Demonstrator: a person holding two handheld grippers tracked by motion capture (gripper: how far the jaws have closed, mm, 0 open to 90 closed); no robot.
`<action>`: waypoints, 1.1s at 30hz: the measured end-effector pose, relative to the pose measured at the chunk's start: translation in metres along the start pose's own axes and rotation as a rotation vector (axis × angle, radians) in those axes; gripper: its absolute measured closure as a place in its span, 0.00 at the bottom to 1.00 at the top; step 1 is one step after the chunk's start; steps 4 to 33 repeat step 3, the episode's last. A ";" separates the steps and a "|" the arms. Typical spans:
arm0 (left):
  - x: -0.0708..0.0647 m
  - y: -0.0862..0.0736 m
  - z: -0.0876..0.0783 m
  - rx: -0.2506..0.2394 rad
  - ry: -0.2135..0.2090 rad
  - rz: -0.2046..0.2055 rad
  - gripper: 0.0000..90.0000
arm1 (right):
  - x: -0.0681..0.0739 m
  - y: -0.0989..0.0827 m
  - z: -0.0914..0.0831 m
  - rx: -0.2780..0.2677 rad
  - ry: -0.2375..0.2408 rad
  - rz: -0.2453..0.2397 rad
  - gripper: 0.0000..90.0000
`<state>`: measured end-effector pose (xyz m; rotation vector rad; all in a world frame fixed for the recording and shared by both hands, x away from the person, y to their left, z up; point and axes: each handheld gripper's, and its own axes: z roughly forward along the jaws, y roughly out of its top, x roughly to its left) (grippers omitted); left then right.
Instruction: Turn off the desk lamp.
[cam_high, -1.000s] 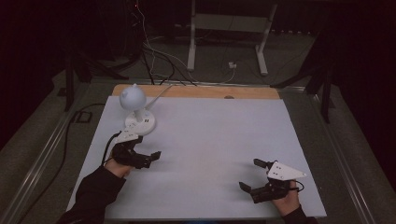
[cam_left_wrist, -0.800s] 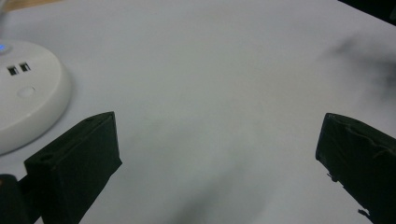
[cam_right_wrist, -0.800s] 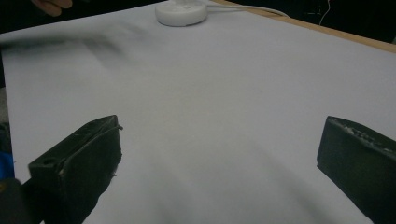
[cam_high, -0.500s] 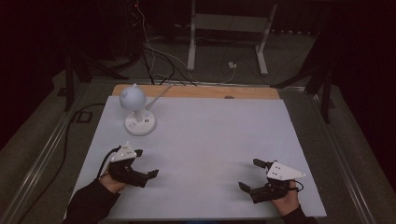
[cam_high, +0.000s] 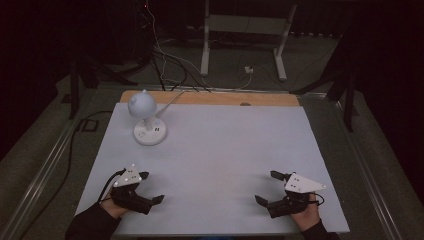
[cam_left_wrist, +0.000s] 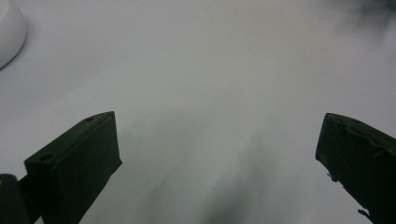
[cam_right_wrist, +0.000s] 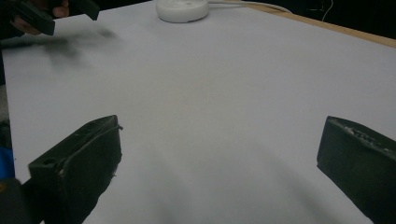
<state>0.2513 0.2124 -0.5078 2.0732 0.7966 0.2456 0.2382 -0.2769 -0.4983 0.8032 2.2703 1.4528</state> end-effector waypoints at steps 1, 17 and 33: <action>0.000 0.000 0.000 -0.004 0.000 -0.003 0.00 | 0.000 0.000 0.000 -0.002 0.000 0.000 0.00; 0.000 0.001 0.001 -0.015 -0.008 -0.005 0.00 | 0.000 0.000 0.000 -0.002 0.000 0.000 0.00; 0.000 0.001 0.001 -0.015 -0.008 -0.005 0.00 | 0.000 0.000 0.000 -0.002 0.000 0.000 0.00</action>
